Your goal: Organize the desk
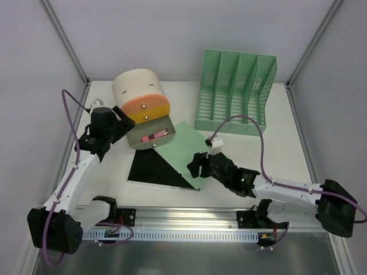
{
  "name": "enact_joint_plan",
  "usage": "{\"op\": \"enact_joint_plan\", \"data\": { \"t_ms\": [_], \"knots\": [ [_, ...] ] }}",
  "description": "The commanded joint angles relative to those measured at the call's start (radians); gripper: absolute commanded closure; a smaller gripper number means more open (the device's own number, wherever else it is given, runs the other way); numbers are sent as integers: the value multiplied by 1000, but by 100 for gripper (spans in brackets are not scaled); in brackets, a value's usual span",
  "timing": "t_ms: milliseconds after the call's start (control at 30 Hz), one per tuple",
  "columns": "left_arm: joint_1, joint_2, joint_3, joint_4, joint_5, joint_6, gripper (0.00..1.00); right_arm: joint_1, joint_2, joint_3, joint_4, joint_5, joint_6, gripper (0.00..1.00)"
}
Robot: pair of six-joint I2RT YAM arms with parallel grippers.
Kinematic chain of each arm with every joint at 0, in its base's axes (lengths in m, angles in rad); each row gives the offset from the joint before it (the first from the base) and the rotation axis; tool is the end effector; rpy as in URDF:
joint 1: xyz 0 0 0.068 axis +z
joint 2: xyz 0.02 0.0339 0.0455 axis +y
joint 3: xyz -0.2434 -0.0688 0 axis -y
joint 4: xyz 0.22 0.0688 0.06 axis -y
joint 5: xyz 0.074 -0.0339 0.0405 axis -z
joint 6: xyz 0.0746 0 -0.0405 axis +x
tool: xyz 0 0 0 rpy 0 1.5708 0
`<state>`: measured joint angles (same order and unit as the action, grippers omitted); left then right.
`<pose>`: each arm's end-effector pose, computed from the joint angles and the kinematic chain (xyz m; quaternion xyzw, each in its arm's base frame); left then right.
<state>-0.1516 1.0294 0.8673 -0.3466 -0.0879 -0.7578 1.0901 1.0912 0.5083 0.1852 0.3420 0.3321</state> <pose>0.2490 -0.0314 0.2736 -0.2784 0.8155 -0.1882 0.4712 0.1412 0.2167 0.2026 -0.2162 0.7973 0.2486 0.5057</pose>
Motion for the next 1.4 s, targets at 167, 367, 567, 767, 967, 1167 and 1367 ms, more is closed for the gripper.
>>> {"op": "enact_joint_plan", "data": {
  "t_ms": [167, 367, 567, 767, 967, 1167, 1367],
  "knots": [
    [-9, -8, 41, 18, -23, 18, 27, 8, -8, 9, 28, 35, 5, 30],
    [-9, -8, 88, 6, -38, 43, 27, 10, 1, 18, 34, 31, 4, 30],
    [-9, 29, 251, -32, -42, 87, 25, 16, 38, 42, 45, 20, -1, 30],
    [-9, 150, 484, -49, -68, 152, 23, 19, 70, 88, 34, 14, -18, 30],
    [-9, 357, 608, 121, -119, 258, 23, 22, 144, 196, 4, 9, -51, 29],
    [-19, 523, 673, 337, -188, 423, 20, 22, 260, 288, 42, 0, -67, 29],
    [-66, 678, 801, 442, -277, 589, 19, 22, 395, 369, 85, 6, -87, 29]
  ]
}}
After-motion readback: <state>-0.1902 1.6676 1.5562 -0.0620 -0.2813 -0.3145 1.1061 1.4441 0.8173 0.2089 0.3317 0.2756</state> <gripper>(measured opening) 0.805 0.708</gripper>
